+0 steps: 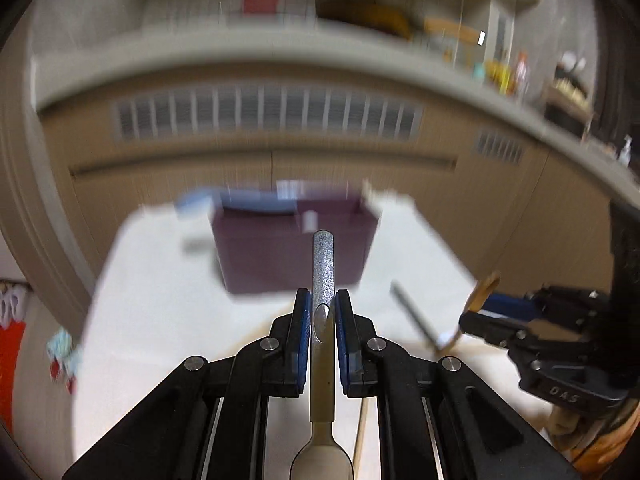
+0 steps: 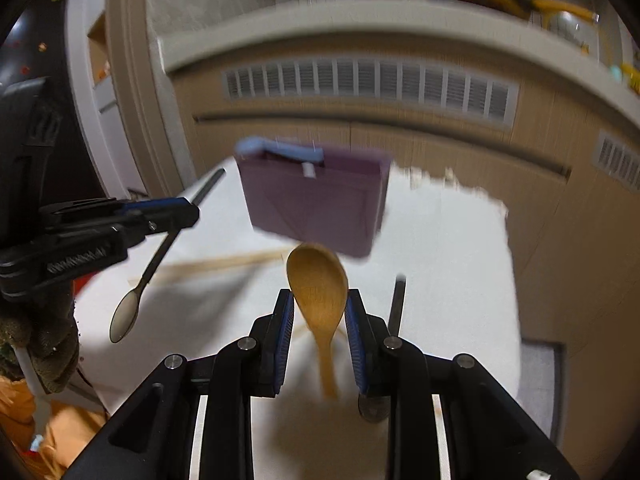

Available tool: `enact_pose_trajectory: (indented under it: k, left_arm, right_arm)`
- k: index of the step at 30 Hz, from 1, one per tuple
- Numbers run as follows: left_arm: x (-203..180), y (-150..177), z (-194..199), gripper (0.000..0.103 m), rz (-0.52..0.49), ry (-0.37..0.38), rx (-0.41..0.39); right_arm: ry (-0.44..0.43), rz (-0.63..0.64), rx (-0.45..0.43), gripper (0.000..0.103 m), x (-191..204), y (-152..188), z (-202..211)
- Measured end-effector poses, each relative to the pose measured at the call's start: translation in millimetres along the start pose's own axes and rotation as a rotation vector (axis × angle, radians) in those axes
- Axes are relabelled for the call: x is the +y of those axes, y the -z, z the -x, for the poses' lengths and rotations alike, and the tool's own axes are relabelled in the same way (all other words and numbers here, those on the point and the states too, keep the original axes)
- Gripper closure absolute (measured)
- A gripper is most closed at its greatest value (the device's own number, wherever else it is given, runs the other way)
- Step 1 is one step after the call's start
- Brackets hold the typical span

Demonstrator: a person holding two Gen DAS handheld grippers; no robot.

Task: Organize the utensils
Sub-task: 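Lift the dark spoon with the left tool toward the caddy while the right tool holds the wooden spoon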

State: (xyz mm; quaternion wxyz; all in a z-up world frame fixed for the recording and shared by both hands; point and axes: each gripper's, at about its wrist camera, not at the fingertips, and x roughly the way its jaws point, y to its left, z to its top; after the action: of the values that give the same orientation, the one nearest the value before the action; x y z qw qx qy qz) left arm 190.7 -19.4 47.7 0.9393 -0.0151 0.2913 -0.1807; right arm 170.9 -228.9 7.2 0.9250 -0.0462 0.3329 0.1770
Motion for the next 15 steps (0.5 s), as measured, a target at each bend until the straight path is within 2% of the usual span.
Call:
enact_pose_trajectory:
  k: [1, 5, 6, 10, 15]
  left_arm:
    - [-3, -11, 15, 0.091, -0.003, 0.000, -0.057]
    - [-4, -59, 53, 0.091, -0.021, -0.007, -0.297]
    - [-3, -66, 53, 0.091, -0.025, -0.013, -0.317]
    - [9, -88, 54, 0.091, -0.011, -0.030, -0.331]
    - [22, -68, 41, 0.091, 0.024, -0.032, -0.267]
  right_arm:
    - [0.003, 0.008, -0.033, 0.096, 2, -9, 10]
    - [0.041, 0.051, -0.199, 0.096, 7, -61, 49]
    - [0.049, 0.058, -0.221, 0.096, 7, -71, 54]
    - [0.046, 0.084, -0.230, 0.096, 5, -98, 56]
    - [0.013, 0.056, -0.105, 0.096, -8, -77, 19]
